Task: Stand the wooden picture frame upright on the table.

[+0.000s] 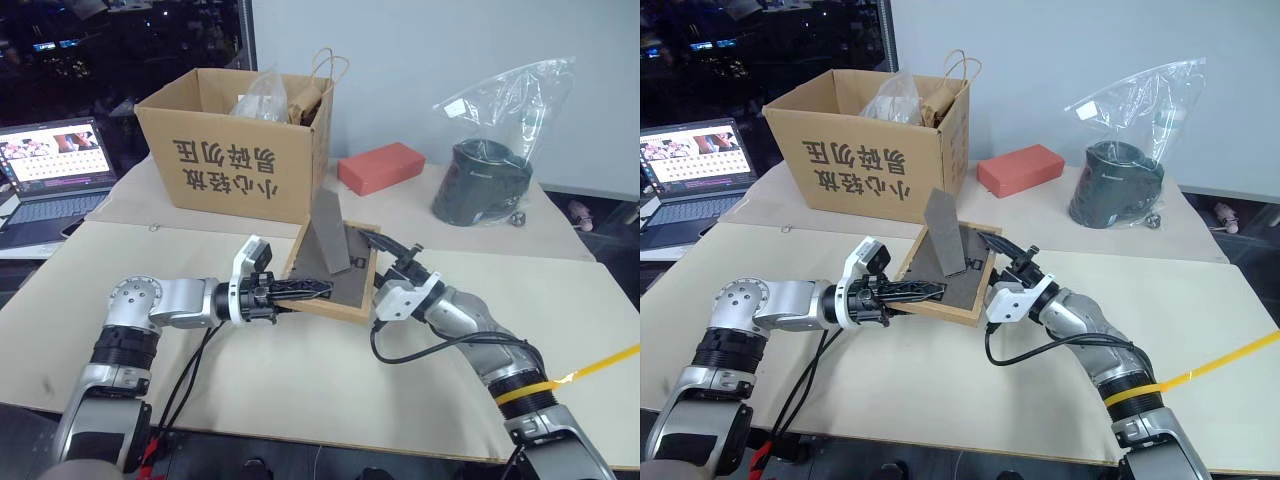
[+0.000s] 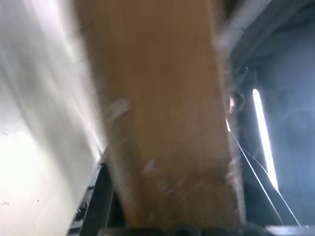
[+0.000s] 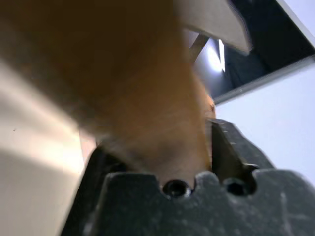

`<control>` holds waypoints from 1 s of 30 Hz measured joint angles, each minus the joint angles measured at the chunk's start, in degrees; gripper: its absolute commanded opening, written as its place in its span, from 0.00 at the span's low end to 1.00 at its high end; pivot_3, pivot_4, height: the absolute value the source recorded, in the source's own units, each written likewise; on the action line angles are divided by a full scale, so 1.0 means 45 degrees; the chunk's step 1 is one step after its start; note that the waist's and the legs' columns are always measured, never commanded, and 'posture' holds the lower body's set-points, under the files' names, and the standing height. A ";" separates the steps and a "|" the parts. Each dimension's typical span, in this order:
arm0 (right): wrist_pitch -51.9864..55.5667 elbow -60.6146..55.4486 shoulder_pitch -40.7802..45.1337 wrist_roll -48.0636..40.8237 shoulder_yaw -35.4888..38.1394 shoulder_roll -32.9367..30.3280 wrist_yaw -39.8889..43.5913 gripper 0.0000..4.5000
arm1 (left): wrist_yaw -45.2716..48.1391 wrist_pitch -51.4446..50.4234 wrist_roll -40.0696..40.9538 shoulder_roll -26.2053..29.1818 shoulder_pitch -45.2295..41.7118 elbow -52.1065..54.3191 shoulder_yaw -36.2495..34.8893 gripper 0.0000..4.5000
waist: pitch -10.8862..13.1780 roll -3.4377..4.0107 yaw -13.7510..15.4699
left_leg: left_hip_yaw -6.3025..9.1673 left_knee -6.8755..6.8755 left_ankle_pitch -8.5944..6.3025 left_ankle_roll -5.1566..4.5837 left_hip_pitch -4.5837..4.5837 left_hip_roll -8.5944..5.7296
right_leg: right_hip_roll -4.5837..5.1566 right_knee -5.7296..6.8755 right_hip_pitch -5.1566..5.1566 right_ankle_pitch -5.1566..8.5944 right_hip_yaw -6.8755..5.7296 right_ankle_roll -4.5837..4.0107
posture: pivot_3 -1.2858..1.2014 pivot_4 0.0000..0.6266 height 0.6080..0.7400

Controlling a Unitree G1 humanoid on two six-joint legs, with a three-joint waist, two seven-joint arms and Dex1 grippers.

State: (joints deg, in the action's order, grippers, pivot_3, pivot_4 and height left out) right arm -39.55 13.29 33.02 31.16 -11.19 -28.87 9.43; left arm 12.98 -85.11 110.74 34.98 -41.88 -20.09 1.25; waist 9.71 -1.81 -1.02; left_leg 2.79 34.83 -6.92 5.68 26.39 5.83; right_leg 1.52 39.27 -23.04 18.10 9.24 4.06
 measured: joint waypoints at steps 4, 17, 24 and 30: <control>-0.0490 0.0195 0.0059 0.0078 -0.0118 -0.0028 -0.0123 0.35 | 0.0374 0.0005 -0.0319 0.0455 0.0245 0.0869 -0.0031 0.54 | 0.0000 -0.0001 -0.0014 | 0.0020 -0.0001 0.0006 0.0008 0.0000 0.0001 | 0.0000 0.0008 0.0006 0.0000 -0.0020 -0.0007 | 0.52 0.24 0.61; -0.0427 0.1090 0.0149 -0.2105 -0.0341 -0.0155 0.1326 0.30 | 0.2915 0.0925 -0.3398 0.3150 0.1621 0.3017 -0.2124 1.00 | 0.0007 0.0000 -0.0124 | 0.0048 -0.0013 0.0023 0.0013 0.0000 0.0004 | 0.0001 0.0026 0.0013 0.0005 -0.0063 -0.0030 | 0.52 0.24 0.61; 0.5308 0.1263 0.0992 -0.7756 0.0747 0.1063 0.4895 0.29 | 0.7871 0.5508 -0.9525 0.5058 0.5511 0.8355 -0.2476 1.00 | 0.0028 0.0030 -0.0288 | 0.0072 -0.0016 0.0037 0.0029 -0.0043 0.0008 | 0.0004 0.0037 0.0079 0.0011 -0.0104 -0.0053 | 0.52 0.24 0.61; 1.3210 0.1597 0.2228 -1.1287 0.1425 0.1273 0.7104 0.29 | 0.8746 0.8259 -1.2097 0.4515 0.6549 0.9016 -0.2619 1.00 | 0.0058 0.0055 -0.0246 | 0.0070 -0.0007 0.0049 0.0010 -0.0016 0.0014 | 0.0003 0.0038 0.0040 0.0014 -0.0114 -0.0056 | 0.52 0.24 0.61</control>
State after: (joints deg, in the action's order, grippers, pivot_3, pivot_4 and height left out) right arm 19.89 20.47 43.05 -19.63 -4.78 -23.14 41.40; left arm 52.33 -47.94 56.30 55.30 -12.41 20.48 -10.53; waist 9.97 -1.56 -2.13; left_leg 3.11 34.80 -6.69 5.72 26.31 5.89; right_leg 1.53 39.44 -22.86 18.16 8.72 3.81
